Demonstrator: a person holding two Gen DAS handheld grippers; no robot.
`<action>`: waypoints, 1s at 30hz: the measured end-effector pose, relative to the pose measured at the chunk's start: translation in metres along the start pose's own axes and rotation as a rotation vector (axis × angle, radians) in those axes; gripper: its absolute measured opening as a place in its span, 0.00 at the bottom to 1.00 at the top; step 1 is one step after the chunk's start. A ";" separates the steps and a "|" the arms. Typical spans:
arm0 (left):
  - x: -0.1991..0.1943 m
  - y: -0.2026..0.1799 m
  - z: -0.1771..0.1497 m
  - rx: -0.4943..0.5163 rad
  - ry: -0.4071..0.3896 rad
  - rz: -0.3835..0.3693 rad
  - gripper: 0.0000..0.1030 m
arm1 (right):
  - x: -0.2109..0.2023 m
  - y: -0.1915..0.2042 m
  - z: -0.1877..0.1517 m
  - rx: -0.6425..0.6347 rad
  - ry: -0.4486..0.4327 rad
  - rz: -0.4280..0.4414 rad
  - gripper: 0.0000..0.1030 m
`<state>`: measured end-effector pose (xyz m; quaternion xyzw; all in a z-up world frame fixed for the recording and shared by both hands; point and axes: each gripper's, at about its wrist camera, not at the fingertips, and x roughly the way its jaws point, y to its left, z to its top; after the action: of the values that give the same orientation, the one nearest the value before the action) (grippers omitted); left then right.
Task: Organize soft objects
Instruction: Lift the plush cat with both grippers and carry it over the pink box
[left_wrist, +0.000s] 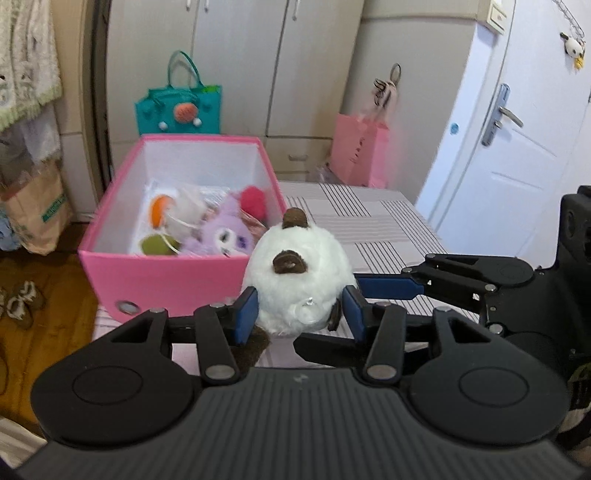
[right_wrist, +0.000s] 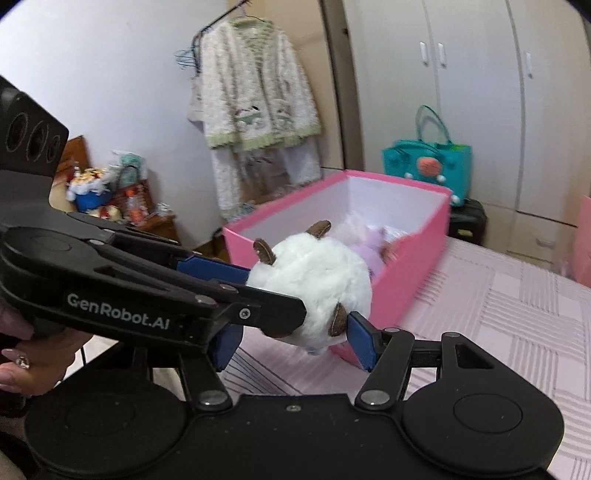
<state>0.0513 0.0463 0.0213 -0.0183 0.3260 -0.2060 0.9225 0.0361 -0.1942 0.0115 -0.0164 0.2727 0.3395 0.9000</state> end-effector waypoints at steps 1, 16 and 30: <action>-0.003 0.002 0.003 -0.002 -0.006 0.006 0.46 | 0.001 0.003 0.004 -0.008 -0.007 0.010 0.65; -0.008 0.055 0.067 -0.084 -0.152 0.070 0.46 | 0.049 -0.007 0.085 -0.041 -0.108 0.080 0.65; 0.076 0.095 0.103 -0.174 -0.201 0.050 0.48 | 0.104 -0.061 0.118 -0.081 -0.137 0.072 0.65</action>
<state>0.2023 0.0925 0.0409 -0.1106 0.2488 -0.1508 0.9503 0.1949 -0.1533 0.0505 -0.0198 0.1970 0.3828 0.9024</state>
